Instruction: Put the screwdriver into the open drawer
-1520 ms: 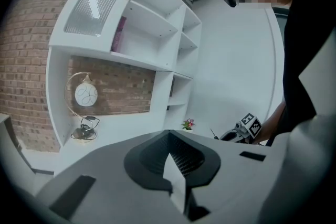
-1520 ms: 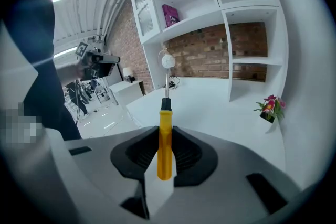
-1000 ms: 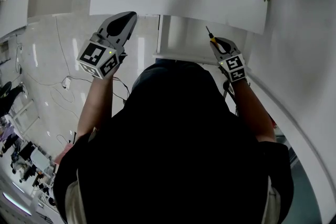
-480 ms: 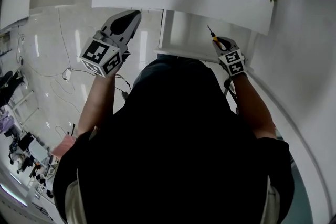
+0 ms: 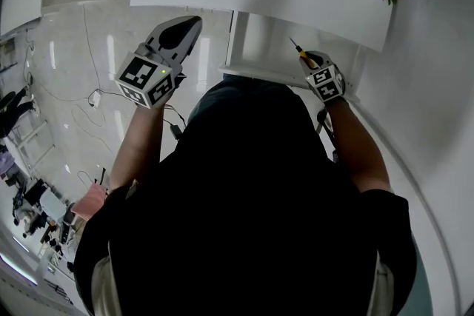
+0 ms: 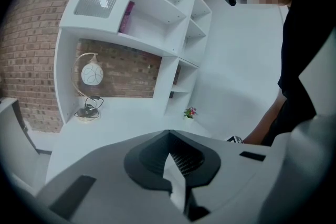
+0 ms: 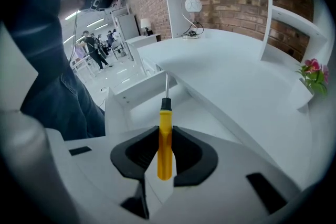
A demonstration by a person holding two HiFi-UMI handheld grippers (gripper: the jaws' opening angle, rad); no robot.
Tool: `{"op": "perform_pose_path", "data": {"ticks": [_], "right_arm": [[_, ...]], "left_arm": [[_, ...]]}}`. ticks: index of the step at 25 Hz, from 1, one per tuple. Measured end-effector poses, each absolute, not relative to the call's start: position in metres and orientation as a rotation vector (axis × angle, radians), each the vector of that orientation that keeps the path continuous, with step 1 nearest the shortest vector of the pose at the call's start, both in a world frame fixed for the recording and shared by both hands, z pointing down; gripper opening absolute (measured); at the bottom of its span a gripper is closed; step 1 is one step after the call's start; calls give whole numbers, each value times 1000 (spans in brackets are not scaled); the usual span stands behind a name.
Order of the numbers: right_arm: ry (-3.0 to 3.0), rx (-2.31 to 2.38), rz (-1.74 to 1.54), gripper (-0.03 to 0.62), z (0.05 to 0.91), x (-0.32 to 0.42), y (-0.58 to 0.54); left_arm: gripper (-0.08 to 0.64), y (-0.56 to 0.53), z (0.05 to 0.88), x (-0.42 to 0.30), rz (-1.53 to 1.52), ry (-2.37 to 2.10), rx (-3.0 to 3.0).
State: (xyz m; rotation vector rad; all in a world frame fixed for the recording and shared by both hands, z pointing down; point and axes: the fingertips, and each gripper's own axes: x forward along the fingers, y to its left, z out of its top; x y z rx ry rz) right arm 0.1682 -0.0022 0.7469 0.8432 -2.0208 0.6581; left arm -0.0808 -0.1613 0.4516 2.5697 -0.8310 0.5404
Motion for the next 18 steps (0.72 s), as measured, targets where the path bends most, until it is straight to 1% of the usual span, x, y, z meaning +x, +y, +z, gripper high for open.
{"op": "perform_pose_path", "data": {"ticks": [18], "right_arm": [[-1941, 717, 690, 87, 811, 157, -6]], "left_arm": [[14, -175, 472, -86, 576, -799, 2539]]}}
